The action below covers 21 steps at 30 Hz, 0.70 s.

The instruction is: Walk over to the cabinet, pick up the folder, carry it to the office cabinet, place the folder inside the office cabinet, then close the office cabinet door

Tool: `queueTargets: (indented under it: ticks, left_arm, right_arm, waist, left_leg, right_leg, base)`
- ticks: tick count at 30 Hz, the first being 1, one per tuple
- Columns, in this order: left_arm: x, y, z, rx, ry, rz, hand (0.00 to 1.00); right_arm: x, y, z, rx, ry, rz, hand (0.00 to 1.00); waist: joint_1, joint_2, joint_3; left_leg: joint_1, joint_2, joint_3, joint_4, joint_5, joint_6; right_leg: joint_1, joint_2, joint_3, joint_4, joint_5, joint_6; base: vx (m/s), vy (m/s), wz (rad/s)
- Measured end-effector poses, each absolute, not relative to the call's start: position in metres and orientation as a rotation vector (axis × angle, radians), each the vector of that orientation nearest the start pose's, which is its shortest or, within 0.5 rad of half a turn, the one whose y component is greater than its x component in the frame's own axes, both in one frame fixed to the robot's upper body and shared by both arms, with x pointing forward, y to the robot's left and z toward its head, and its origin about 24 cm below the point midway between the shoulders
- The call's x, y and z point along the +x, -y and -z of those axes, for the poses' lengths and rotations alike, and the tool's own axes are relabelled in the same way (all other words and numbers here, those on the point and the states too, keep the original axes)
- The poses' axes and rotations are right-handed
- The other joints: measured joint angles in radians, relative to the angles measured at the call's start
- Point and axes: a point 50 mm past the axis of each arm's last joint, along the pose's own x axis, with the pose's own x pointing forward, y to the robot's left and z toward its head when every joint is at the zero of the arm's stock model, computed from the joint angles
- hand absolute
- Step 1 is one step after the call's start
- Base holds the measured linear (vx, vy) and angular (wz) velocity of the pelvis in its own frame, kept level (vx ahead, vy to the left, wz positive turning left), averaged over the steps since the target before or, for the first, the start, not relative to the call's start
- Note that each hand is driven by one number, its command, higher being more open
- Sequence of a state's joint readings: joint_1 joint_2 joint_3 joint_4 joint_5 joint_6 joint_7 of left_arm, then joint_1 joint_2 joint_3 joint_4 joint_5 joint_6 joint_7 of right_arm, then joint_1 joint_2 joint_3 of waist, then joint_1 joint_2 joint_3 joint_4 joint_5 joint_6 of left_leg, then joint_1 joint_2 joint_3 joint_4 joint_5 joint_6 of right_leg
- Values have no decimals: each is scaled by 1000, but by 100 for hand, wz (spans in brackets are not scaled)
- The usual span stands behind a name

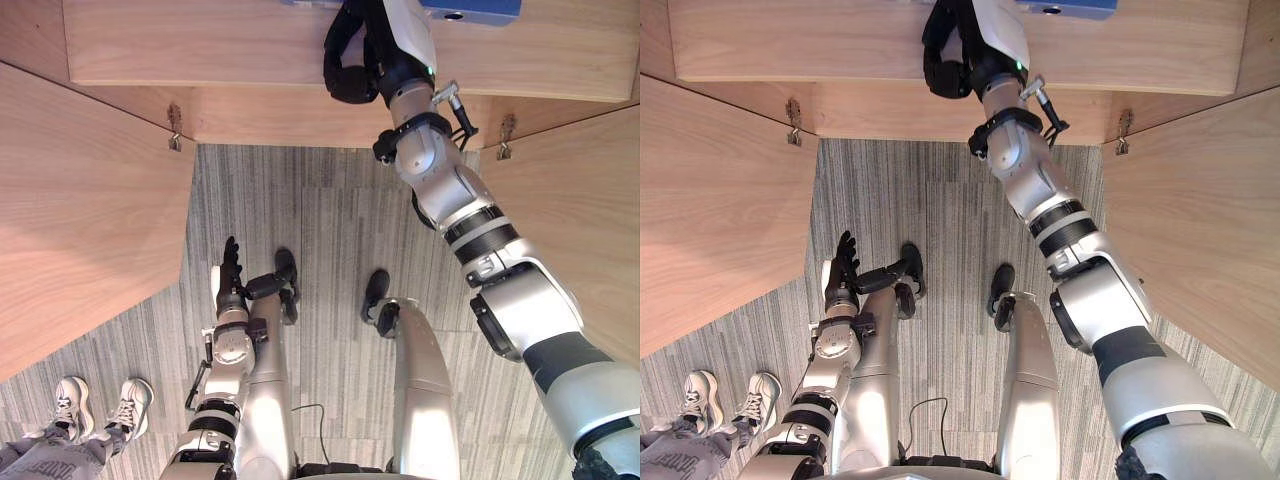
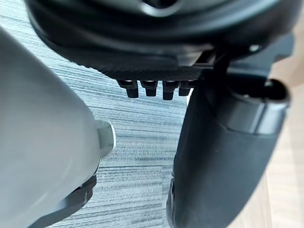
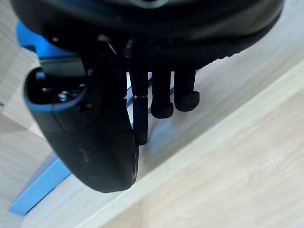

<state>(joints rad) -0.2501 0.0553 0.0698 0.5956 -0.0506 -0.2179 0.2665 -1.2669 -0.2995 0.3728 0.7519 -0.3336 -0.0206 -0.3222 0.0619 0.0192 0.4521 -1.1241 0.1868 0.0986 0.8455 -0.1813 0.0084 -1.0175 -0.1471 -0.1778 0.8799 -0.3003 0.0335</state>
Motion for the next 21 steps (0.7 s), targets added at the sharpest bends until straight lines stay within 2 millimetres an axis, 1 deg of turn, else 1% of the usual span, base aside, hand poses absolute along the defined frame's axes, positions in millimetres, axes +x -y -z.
queueTargets:
  ticks: [5,9,11,12,14,16,19,21]
  left_arm:
    - [289,-178,2,-2,-104,-308,100]
    - [290,-177,1,-23,-94,-312,100]
    - [290,-176,-1,-28,-89,-311,100]
    - [290,-176,-2,-37,-85,-312,100]
    - [291,-176,-3,-46,-83,-311,100]
    - [291,-176,-2,-46,-87,-307,100]
    - [291,-176,-2,-41,-93,-299,100]
    - [290,-176,-1,-40,-97,-298,100]
  right_arm:
    - [401,87,-317,-736,688,148,0]
    - [403,91,-327,-638,658,158,0]
    - [403,96,-330,-548,639,156,0]
    - [403,101,-335,-448,623,154,0]
    - [403,108,-339,-360,610,158,0]
    - [403,119,-343,-266,599,167,0]
    - [398,130,-353,-213,627,188,0]
    - [394,132,-358,-200,662,184,0]
  waist:
    - [0,1,0]
    - [4,1,0]
    - [6,1,0]
    - [7,1,0]
    - [8,1,0]
    - [7,1,0]
    - [3,1,0]
    - [-2,1,0]
  left_leg:
    - [-33,-18,-7,2,15,0]
    - [-38,-23,-10,5,19,3]
    - [-41,-26,-10,7,20,4]
    - [-45,-27,-10,12,20,5]
    - [-48,-26,-11,17,20,5]
    - [-48,-26,-11,27,21,6]
    - [-45,-25,-9,36,21,6]
    - [-36,-24,-3,39,21,6]
  right_leg:
    - [-35,-20,-6,25,-3,-2]
    - [-38,-26,-11,33,-3,-2]
    - [-41,-30,-10,39,-3,-2]
    - [-46,-31,-10,44,-3,-2]
    - [-49,-31,-9,49,-3,-2]
    - [-49,-34,-7,60,-3,-3]
    - [-49,-35,-2,67,-3,-3]
    - [-45,-35,5,73,-3,-3]
  base:
    - [-41,-15,11]
    - [-18,-10,6]
    - [-10,-10,3]
    - [0,0,0]
    - [0,0,0]
    - [-17,-11,0]
    - [-50,-24,-2]
    - [-61,-26,-4]
